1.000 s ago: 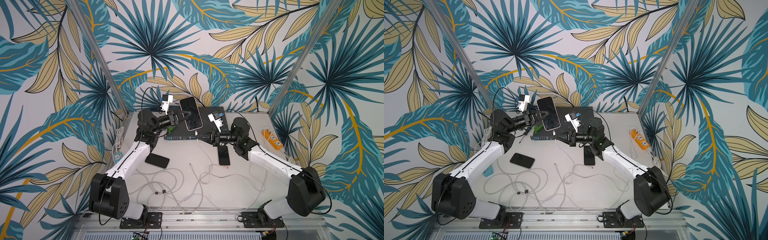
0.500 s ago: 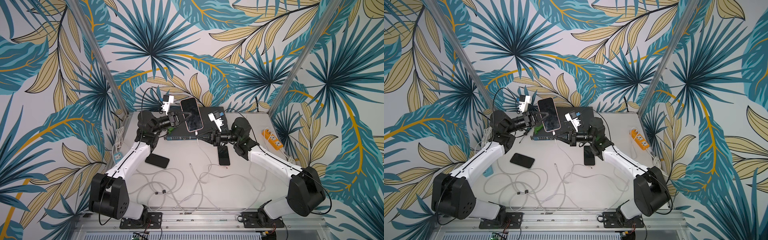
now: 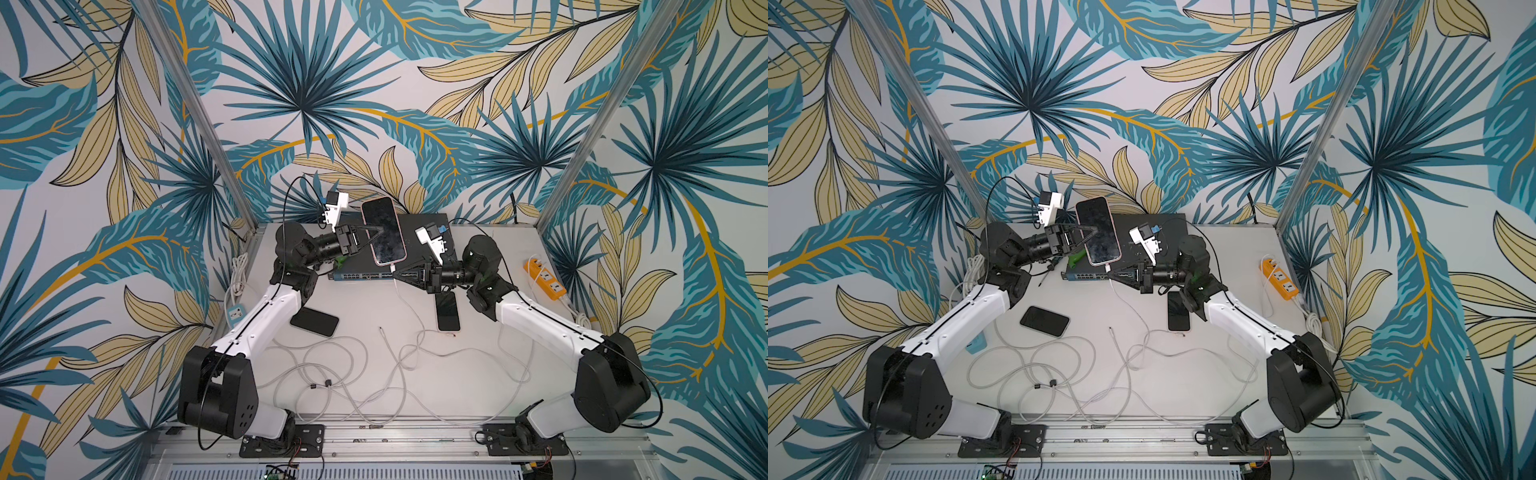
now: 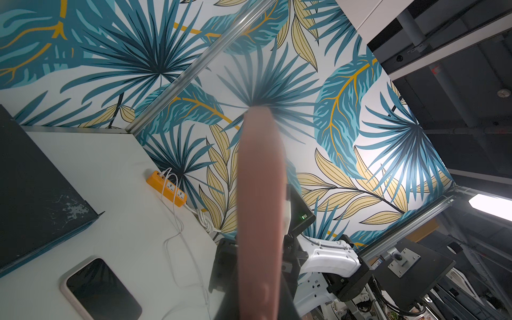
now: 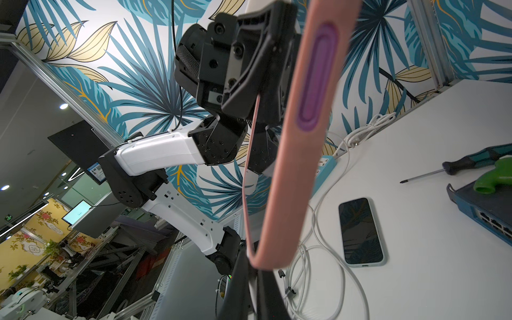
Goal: Plug the charging cable into the phone
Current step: Insert the charging cable into the phone.
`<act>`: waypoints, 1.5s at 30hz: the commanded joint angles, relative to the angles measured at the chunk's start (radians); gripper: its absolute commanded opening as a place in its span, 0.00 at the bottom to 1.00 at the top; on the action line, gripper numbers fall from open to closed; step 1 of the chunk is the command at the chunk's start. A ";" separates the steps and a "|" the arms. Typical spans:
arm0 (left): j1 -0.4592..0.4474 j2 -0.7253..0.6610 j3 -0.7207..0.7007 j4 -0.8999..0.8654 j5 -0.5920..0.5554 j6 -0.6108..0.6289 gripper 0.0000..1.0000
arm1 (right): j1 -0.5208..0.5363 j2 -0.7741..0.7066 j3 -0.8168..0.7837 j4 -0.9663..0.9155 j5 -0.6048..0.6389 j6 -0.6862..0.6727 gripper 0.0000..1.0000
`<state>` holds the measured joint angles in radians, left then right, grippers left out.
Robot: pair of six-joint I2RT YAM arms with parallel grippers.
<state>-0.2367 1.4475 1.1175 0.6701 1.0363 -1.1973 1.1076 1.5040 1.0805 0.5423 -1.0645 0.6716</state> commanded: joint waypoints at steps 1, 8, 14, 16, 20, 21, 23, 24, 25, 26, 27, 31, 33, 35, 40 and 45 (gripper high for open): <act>-0.013 -0.026 -0.018 0.042 0.048 0.022 0.00 | -0.006 0.000 -0.014 0.071 -0.003 0.019 0.00; -0.016 -0.044 -0.041 0.010 0.059 0.058 0.00 | -0.016 0.004 -0.024 0.121 0.000 0.052 0.00; -0.022 -0.051 -0.058 0.006 0.063 0.068 0.00 | -0.022 0.011 -0.024 0.167 0.006 0.082 0.00; -0.023 -0.054 -0.064 0.006 0.063 0.071 0.00 | -0.023 0.013 -0.024 0.182 0.011 0.093 0.00; -0.030 -0.057 -0.078 0.006 0.057 0.076 0.00 | -0.023 0.018 -0.022 0.200 0.019 0.102 0.00; -0.031 -0.057 -0.081 0.006 0.055 0.076 0.00 | -0.023 0.020 -0.022 0.206 0.022 0.105 0.00; -0.038 -0.057 -0.084 0.008 0.054 0.079 0.00 | -0.024 0.025 -0.022 0.224 0.026 0.115 0.00; -0.043 -0.057 -0.085 0.006 0.055 0.084 0.00 | -0.025 0.028 -0.022 0.236 0.026 0.122 0.00; -0.046 -0.058 -0.085 -0.002 0.056 0.091 0.00 | -0.026 0.030 -0.020 0.244 0.026 0.130 0.00; -0.049 -0.061 -0.086 -0.012 0.058 0.101 0.00 | -0.026 0.030 -0.017 0.247 0.027 0.133 0.00; -0.049 -0.065 -0.087 -0.027 0.060 0.111 0.00 | -0.027 0.030 -0.015 0.248 0.027 0.133 0.00; -0.049 -0.079 -0.099 -0.060 0.076 0.139 0.00 | -0.034 0.025 -0.016 0.249 0.031 0.132 0.00; -0.052 -0.086 -0.103 -0.086 0.090 0.161 0.00 | -0.036 0.023 -0.014 0.248 0.029 0.132 0.00; -0.053 -0.089 -0.104 -0.121 0.102 0.186 0.00 | -0.038 0.019 -0.013 0.244 0.028 0.130 0.00; -0.054 -0.091 -0.105 -0.144 0.104 0.200 0.00 | -0.037 0.024 -0.012 0.240 0.028 0.129 0.00; -0.051 -0.090 -0.051 -0.266 0.073 0.266 0.00 | -0.042 0.003 -0.006 0.115 0.012 0.069 0.45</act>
<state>-0.2653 1.3716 1.0473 0.5365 1.0286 -1.0004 1.0847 1.5368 1.0599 0.6533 -1.1069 0.7860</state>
